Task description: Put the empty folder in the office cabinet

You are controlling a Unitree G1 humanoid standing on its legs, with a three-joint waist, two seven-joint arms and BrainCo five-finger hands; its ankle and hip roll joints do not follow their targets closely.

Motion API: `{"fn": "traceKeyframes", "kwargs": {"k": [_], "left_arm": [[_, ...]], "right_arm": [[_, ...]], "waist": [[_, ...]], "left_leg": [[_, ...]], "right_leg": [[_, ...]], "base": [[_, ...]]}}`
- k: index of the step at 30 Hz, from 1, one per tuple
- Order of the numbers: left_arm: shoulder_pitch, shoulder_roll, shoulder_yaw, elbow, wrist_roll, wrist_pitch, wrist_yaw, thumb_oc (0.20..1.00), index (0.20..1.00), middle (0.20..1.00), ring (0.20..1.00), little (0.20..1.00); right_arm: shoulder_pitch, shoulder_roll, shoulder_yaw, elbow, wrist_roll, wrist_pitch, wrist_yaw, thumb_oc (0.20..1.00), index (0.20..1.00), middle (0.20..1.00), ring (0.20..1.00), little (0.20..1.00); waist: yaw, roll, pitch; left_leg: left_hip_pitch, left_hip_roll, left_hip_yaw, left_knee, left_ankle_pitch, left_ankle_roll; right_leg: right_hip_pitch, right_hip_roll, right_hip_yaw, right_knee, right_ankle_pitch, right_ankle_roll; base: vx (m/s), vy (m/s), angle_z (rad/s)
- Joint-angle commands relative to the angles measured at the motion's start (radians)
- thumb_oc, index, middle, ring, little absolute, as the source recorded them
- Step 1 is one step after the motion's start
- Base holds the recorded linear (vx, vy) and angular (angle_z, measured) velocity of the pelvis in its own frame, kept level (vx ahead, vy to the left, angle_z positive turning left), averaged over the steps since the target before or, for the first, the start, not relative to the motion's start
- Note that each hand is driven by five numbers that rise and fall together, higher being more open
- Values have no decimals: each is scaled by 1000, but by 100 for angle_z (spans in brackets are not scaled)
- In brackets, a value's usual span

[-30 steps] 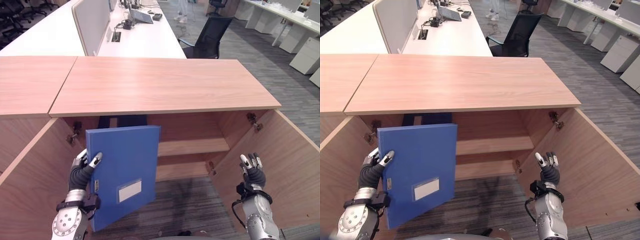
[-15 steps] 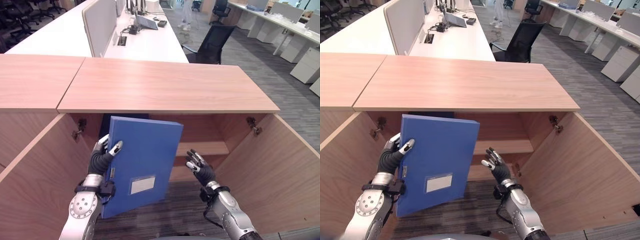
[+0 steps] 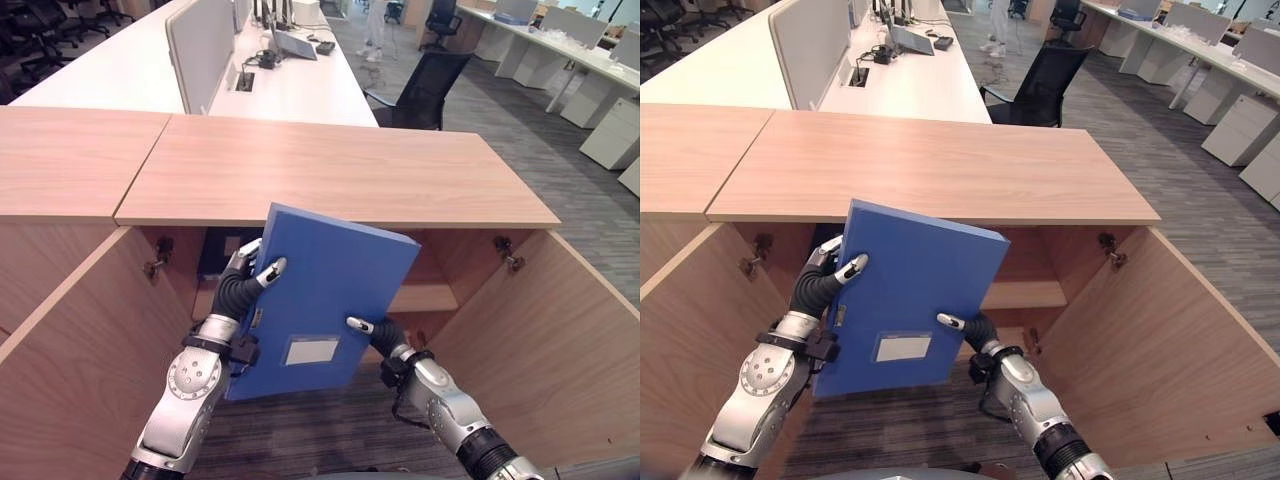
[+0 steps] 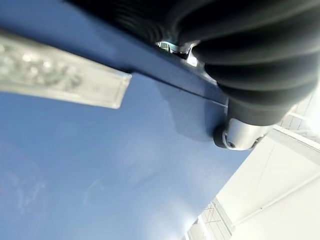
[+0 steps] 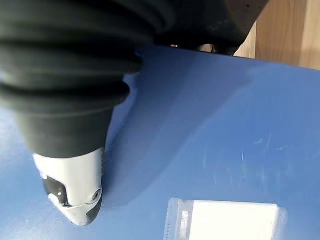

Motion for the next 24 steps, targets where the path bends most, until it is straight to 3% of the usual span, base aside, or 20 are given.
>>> {"fn": "traceKeyframes", "kwargs": {"k": [1,8,9,10,18,21,22,23,24], "left_arm": [[-53,-9,-85,-101,-82,-71,-50,200,200,200,200,200],[-96,-35,-194,-87,-301,-34,-131,200,200,200,200,200],[-107,-39,-218,-87,-347,-20,-148,200,200,200,200,200],[-108,-38,-218,-87,-349,-20,-149,200,200,200,200,200],[-99,-45,-227,-77,-408,6,-144,200,200,200,200,200],[-79,-41,-229,-72,-412,18,-146,200,200,200,200,200],[-78,-41,-229,-73,-412,18,-146,319,319,319,319,319],[-64,-39,-231,-66,-421,30,-149,1000,1000,1000,1000,1000],[-63,-39,-231,-66,-421,30,-149,1000,1000,1000,1000,1000]], "right_arm": [[-121,64,48,-6,57,-43,21,1000,1000,1000,1000,1000],[-194,96,80,45,68,-51,9,1000,1000,1000,1000,1000],[-205,118,86,63,96,-52,10,341,341,341,341,341],[-205,118,85,64,97,-52,10,200,200,200,200,200],[-127,183,88,19,224,-69,24,200,200,200,200,200],[-61,224,96,24,346,-61,46,200,200,200,200,200],[-60,224,96,25,347,-61,47,200,200,200,200,200],[-39,243,94,40,393,-58,45,200,200,200,200,200],[-38,244,94,40,394,-58,46,200,200,200,200,200]], "waist": [[36,-33,-15],[32,-30,-17],[30,-27,-17],[30,-27,-17],[13,-20,-15],[5,-18,-16],[5,-18,-17],[3,-17,-16],[3,-17,-17]], "left_leg": [[90,-50,-16,-80,-100,55],[91,-49,-15,-80,-99,55],[91,-49,-17,-80,-100,56],[91,-49,-17,-80,-100,56],[94,-51,-17,-80,-100,57],[95,-51,-13,-80,-101,56],[95,-51,-13,-80,-101,56],[95,-51,-13,-80,-101,56],[95,-51,-13,-80,-101,56]], "right_leg": [[19,21,17,-208,273,97],[17,18,12,-205,277,94],[16,20,12,-205,277,94],[16,20,12,-206,277,94],[14,23,14,-204,275,90],[13,26,17,-206,277,90],[13,27,17,-206,277,90],[10,28,21,-206,279,91],[10,28,21,-206,279,91]], "base": [[0,0,0],[0,0,0],[0,0,0],[0,0,0],[0,0,0],[0,0,0],[0,0,0],[0,0,0],[0,0,0]]}}
